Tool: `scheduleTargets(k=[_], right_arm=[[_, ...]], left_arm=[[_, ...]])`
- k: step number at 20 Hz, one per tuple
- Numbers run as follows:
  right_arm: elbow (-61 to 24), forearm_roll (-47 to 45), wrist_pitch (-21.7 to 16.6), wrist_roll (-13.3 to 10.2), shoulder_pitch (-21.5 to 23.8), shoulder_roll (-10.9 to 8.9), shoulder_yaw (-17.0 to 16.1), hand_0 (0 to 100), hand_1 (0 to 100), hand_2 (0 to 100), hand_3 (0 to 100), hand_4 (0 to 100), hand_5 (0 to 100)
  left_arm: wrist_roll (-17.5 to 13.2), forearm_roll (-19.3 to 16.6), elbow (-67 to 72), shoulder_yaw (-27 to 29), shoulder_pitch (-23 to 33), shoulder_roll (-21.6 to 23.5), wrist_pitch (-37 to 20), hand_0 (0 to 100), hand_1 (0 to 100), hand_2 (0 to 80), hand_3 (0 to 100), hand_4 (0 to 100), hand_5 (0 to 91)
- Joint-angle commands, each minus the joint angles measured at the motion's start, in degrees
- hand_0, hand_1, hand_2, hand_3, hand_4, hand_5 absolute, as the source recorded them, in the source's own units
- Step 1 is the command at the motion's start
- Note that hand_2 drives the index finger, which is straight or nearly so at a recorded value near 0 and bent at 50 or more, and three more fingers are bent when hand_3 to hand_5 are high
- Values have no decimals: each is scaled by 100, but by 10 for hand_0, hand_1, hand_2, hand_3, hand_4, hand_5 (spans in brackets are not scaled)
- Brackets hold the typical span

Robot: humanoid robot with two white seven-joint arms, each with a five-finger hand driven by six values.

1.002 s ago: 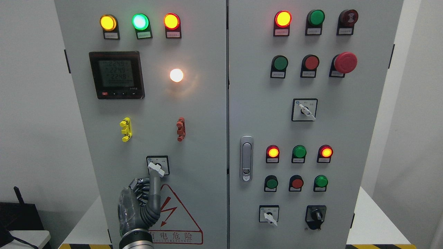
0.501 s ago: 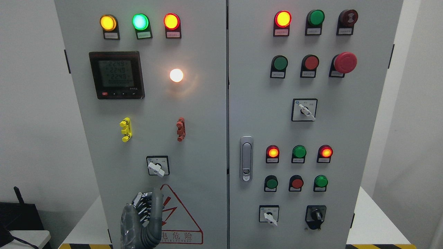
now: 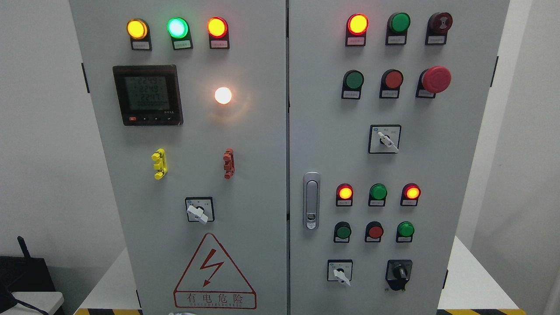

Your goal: Turn on light switch 1

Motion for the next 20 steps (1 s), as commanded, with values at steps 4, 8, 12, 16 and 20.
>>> scheduleTargets(k=[4, 8, 12, 16, 20], right_arm=[[0, -105, 4, 5, 0, 0, 0, 120, 389, 0, 0, 0, 0], [0, -97, 4, 5, 0, 0, 0, 120, 389, 0, 0, 0, 0], [0, -105, 4, 5, 0, 0, 0, 120, 389, 0, 0, 0, 0], [0, -105, 4, 5, 0, 0, 0, 120, 389, 0, 0, 0, 0], [0, -105, 4, 5, 0, 0, 0, 120, 389, 0, 0, 0, 0]], left_arm=[[-116, 1006, 3068, 1247, 1094, 415, -1225, 286, 0, 313, 589, 675, 423], [-116, 1033, 4307, 1660, 1112, 424, -1226, 340, 0, 230, 511, 586, 378], [-133, 1033, 5537, 1765, 1156, 459, -1217, 362, 0, 187, 466, 547, 380], [-660, 1033, 6646, 1792, 1173, 485, -1208, 371, 0, 146, 408, 492, 356], [-915, 1025, 7542, 1757, 1173, 494, -1191, 448, 0, 76, 327, 420, 320]])
